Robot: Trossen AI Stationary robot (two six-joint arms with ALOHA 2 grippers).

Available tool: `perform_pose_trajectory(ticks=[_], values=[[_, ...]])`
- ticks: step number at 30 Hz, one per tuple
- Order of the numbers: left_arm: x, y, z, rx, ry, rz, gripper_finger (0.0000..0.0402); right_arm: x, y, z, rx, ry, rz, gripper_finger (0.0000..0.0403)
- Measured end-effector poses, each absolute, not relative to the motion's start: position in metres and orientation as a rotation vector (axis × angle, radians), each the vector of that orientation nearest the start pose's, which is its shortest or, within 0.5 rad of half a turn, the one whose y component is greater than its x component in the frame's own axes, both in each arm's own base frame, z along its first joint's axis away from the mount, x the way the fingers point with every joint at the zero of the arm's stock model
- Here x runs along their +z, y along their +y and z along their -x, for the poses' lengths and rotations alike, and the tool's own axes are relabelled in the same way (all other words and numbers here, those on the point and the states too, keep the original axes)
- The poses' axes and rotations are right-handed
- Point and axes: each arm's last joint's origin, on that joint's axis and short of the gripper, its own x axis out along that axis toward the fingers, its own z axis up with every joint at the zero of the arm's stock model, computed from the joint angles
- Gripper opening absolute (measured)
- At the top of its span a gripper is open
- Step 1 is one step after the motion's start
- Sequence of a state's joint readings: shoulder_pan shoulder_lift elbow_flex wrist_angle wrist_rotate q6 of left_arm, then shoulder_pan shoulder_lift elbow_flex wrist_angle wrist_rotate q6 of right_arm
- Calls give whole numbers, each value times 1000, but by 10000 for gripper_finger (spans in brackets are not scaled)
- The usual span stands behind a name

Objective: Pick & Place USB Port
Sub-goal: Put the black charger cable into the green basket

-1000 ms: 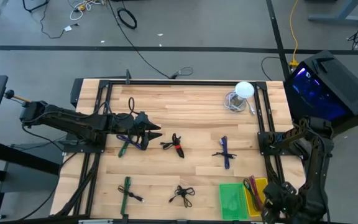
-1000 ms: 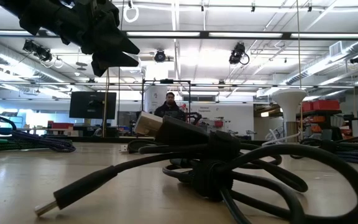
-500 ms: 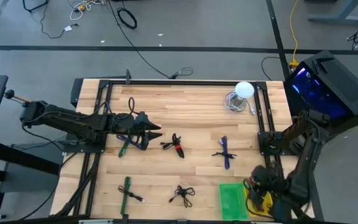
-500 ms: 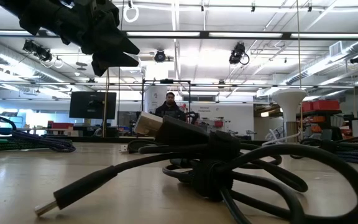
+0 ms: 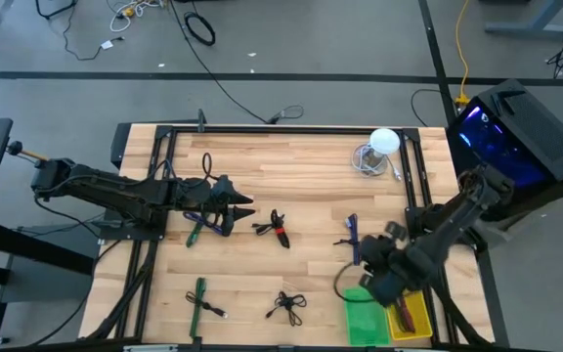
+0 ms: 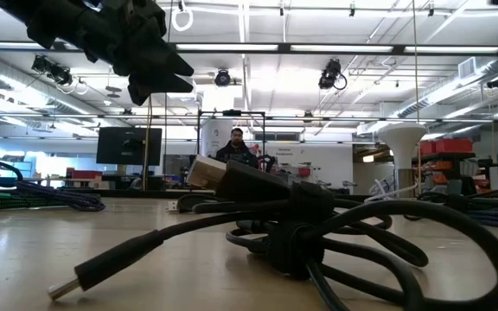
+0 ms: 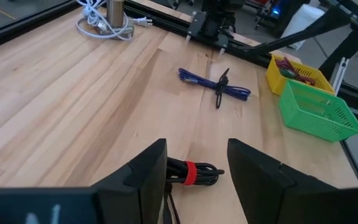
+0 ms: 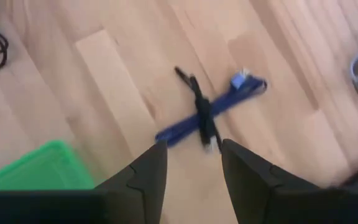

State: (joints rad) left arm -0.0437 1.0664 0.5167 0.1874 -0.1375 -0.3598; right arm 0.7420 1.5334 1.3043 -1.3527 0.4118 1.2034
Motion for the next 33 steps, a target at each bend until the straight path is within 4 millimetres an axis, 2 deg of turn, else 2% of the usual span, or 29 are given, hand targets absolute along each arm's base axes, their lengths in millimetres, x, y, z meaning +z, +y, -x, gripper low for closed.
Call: perform_pose_trajectory(ticks=[4,7,11,16,23,33], values=[[223,-6,-223,155,346,309,177,266,150,-217,-497,1233,-125,153],[223,-6,-223,152,348,307,177,248,134,-225,-508,1279,-133,153],[222,-6,-222,154,360,306,177,219,115,-227,-508,1359,-135,153],[221,-6,-222,156,375,304,177,192,99,-223,-528,1413,-143,153],[221,-6,-222,156,375,302,177,168,93,-226,-395,1421,-255,153],[221,-6,-222,152,376,282,177,159,88,-229,-372,1360,-192,153]])
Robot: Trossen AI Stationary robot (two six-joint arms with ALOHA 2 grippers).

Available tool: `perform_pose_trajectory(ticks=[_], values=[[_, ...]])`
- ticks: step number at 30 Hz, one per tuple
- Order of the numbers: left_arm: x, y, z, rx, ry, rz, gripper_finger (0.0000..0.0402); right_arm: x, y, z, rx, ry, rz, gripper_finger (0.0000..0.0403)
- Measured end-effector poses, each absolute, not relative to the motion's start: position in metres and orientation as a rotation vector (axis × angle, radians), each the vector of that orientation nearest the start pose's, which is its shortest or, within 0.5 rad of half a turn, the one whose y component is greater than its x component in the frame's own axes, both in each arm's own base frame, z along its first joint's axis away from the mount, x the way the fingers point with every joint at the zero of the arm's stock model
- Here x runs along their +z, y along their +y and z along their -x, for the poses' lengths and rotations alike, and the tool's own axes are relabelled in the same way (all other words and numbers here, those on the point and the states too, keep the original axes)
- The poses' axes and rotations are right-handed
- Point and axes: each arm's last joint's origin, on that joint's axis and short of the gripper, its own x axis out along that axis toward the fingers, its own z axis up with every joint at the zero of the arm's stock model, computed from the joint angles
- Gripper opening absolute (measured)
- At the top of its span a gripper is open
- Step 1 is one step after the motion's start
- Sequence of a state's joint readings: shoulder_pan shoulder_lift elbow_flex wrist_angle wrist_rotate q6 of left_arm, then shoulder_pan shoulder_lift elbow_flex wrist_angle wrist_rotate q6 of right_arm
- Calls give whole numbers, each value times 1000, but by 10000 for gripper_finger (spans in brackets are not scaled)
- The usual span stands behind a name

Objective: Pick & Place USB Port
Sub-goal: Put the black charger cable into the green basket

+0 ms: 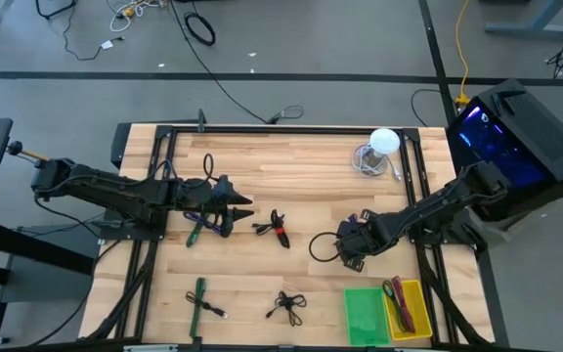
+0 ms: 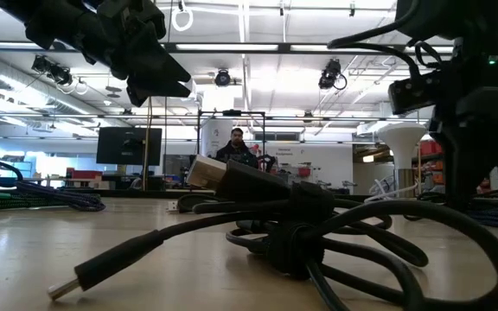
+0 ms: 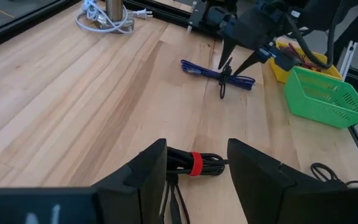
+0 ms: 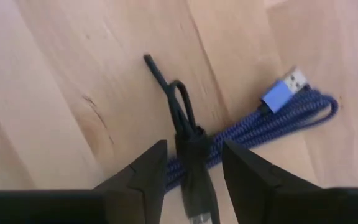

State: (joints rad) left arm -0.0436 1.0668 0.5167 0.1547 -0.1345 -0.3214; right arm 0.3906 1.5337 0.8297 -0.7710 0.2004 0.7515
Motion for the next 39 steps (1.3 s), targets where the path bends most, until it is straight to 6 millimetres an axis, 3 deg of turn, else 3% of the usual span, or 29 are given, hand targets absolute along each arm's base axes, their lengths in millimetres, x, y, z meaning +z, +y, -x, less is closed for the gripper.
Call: perform_pose_trajectory(ticks=[13,19,26,34,39], values=[[221,-6,-222,151,376,278,177,157,83,-233,-323,1361,-203,90],[221,-6,-222,151,376,278,177,157,83,-233,-310,1364,-188,13],[221,-6,-222,152,376,279,177,158,77,-235,-329,1365,-207,3],[221,-6,-222,154,375,279,177,190,76,-238,-306,1344,-198,1],[221,-6,-222,155,376,280,177,212,81,-241,-281,1277,-312,0]])
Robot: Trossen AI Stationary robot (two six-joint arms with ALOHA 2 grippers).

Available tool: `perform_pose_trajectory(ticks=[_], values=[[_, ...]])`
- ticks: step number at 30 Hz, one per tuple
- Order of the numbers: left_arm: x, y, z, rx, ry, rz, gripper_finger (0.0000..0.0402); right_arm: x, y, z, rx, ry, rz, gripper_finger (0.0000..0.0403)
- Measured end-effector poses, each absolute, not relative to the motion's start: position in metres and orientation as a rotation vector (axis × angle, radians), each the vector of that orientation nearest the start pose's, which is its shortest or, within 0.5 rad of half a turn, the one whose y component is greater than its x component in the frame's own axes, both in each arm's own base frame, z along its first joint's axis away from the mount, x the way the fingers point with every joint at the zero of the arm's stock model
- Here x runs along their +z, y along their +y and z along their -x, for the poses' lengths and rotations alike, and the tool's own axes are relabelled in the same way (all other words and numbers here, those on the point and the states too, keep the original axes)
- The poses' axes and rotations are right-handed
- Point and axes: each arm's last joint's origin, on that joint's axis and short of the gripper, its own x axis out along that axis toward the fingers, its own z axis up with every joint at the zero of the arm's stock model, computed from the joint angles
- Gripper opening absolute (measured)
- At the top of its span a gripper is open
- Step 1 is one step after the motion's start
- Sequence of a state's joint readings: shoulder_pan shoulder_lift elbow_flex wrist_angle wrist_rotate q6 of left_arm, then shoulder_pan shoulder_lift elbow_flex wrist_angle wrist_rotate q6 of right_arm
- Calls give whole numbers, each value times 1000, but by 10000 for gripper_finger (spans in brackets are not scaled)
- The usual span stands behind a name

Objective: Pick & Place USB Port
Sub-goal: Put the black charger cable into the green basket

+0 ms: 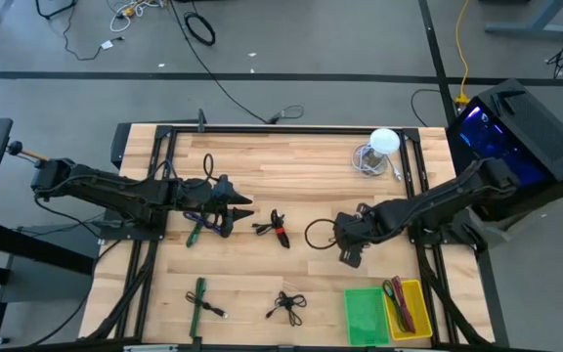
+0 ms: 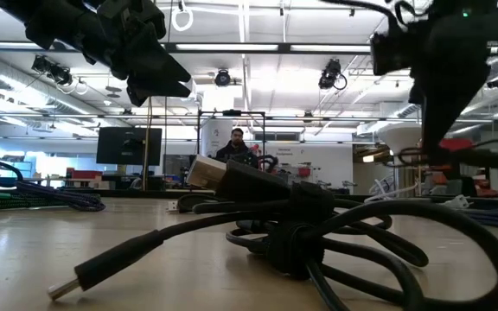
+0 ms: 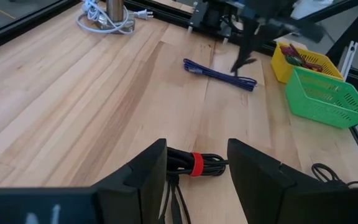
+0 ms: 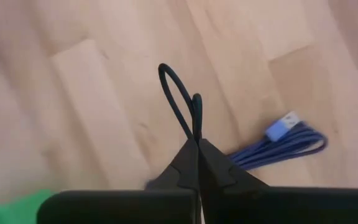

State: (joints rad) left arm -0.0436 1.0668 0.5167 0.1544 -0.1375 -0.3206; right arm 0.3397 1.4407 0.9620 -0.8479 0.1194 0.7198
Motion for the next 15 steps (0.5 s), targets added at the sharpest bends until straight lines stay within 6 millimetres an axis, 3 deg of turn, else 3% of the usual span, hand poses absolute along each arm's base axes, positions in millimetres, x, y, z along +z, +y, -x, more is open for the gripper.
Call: perform_pose_trajectory(ticks=[7,15], values=[[220,-6,-222,156,379,280,177,230,107,-239,-253,1296,-506,0],[219,-6,-221,157,389,277,177,260,153,-227,-255,1240,-692,0]])
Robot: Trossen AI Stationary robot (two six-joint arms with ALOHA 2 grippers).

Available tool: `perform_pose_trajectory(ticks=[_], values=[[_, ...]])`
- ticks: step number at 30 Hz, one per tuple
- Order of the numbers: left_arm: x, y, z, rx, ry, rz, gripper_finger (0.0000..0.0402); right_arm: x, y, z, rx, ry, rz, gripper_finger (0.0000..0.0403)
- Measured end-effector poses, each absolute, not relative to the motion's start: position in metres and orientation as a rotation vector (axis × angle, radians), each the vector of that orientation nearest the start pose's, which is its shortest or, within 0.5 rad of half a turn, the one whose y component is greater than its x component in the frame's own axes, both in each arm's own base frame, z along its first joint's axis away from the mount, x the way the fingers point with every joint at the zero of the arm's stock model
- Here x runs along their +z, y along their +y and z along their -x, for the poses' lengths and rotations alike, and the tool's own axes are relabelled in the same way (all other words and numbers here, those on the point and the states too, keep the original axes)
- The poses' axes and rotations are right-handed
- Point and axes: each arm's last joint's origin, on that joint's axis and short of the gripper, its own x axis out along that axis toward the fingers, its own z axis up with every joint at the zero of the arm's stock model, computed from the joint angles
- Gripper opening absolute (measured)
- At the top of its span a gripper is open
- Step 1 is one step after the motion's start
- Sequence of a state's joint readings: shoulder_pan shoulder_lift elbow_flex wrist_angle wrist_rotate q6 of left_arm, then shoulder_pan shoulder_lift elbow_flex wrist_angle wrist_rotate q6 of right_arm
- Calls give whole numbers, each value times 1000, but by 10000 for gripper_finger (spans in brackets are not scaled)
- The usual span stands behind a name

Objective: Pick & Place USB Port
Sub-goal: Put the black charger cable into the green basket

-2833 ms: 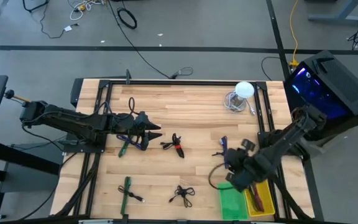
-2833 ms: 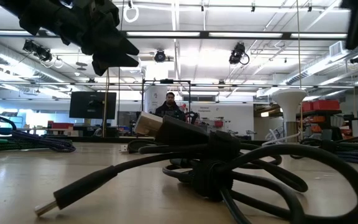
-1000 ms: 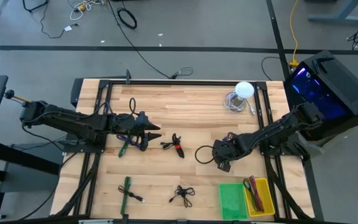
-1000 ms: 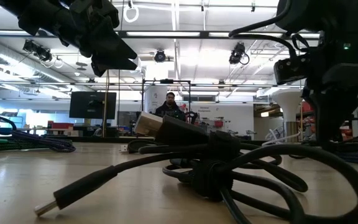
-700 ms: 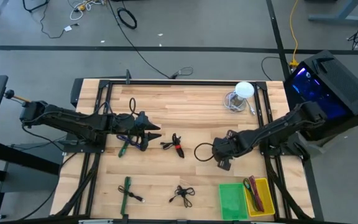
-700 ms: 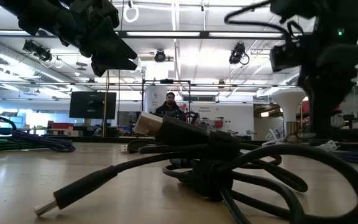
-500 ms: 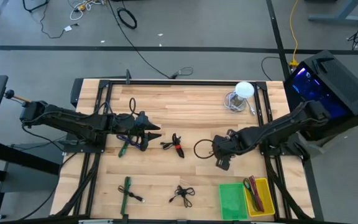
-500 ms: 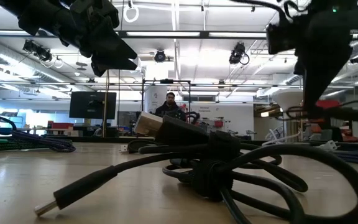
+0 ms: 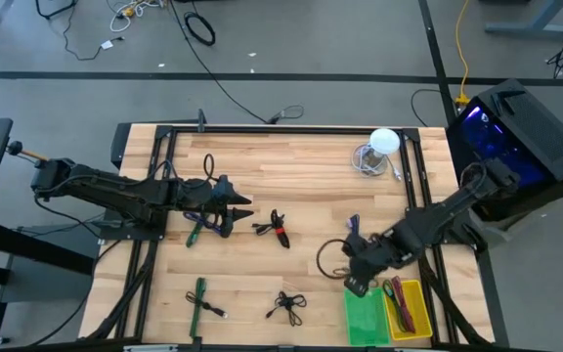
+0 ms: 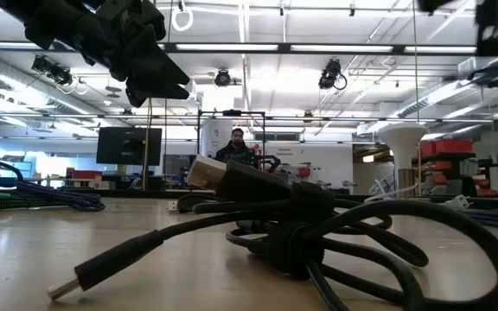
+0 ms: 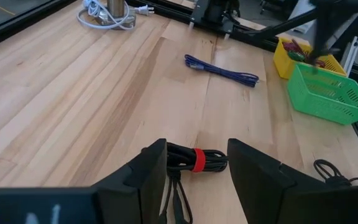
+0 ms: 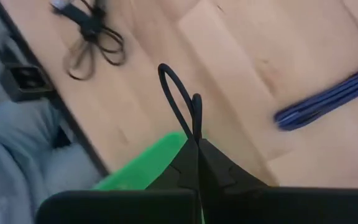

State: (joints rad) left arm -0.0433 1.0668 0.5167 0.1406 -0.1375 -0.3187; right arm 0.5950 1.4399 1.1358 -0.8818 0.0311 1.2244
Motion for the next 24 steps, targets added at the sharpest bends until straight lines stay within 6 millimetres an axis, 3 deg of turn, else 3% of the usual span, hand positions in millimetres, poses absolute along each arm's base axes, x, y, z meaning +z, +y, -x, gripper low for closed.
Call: perform_pose_trajectory(ticks=[5,10,16,24], values=[[219,-6,-221,157,389,277,177,269,180,-211,-312,1173,-797,0],[219,-6,-221,159,389,287,177,266,202,-193,-395,1128,-886,0],[219,-6,-221,158,388,287,177,252,224,-182,-498,1089,-980,0],[219,-6,-221,156,393,288,177,227,255,-183,-510,1085,-1063,0]])
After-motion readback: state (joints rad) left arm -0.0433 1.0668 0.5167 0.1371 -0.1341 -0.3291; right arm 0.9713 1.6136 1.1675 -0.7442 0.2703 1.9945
